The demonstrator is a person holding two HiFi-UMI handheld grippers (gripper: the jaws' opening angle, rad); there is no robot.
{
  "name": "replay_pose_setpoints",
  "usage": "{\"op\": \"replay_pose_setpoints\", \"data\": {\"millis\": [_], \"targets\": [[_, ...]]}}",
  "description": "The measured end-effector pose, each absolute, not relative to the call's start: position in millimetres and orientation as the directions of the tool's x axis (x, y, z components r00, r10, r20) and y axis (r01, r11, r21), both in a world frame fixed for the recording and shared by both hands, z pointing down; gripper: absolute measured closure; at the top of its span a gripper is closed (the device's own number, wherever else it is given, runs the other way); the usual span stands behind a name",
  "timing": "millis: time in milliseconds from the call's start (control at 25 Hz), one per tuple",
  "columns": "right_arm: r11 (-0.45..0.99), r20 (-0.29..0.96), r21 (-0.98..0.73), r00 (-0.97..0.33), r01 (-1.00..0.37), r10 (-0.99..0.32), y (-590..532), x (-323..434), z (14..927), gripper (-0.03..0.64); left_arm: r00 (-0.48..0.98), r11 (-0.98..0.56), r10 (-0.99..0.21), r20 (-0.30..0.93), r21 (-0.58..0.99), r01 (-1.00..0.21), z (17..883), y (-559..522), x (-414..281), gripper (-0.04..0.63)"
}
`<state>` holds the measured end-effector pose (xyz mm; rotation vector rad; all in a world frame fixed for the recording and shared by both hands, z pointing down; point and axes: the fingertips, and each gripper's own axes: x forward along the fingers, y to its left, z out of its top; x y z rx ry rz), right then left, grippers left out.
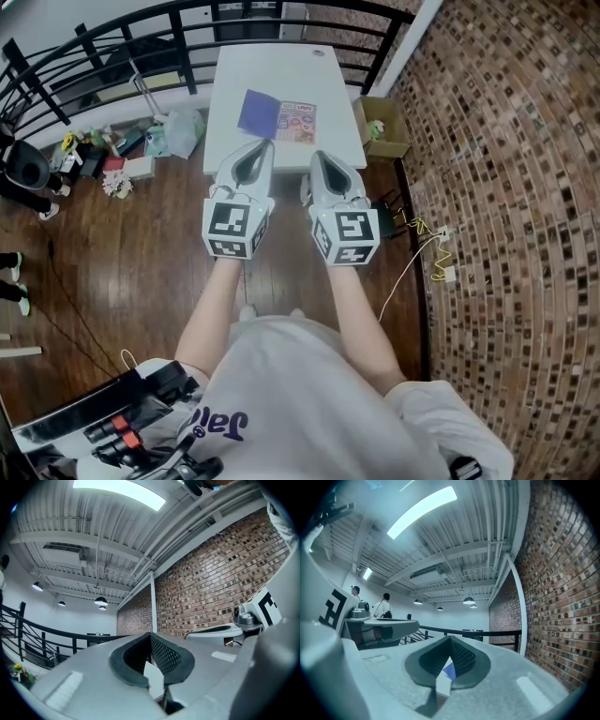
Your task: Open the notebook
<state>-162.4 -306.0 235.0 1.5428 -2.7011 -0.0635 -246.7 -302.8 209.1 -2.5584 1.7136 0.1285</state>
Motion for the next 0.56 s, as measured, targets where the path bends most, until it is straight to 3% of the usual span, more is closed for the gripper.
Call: {"op": "replay_pose_setpoints", "data": {"millis": [560], "targets": [[0.492, 0.016, 0.06, -0.492, -0.868, -0.87, -297, -150, 240, 0.626, 0.383, -0.385, -0.918, -0.099, 0.0, -0.923, 214, -295, -239, 0.58]]}}
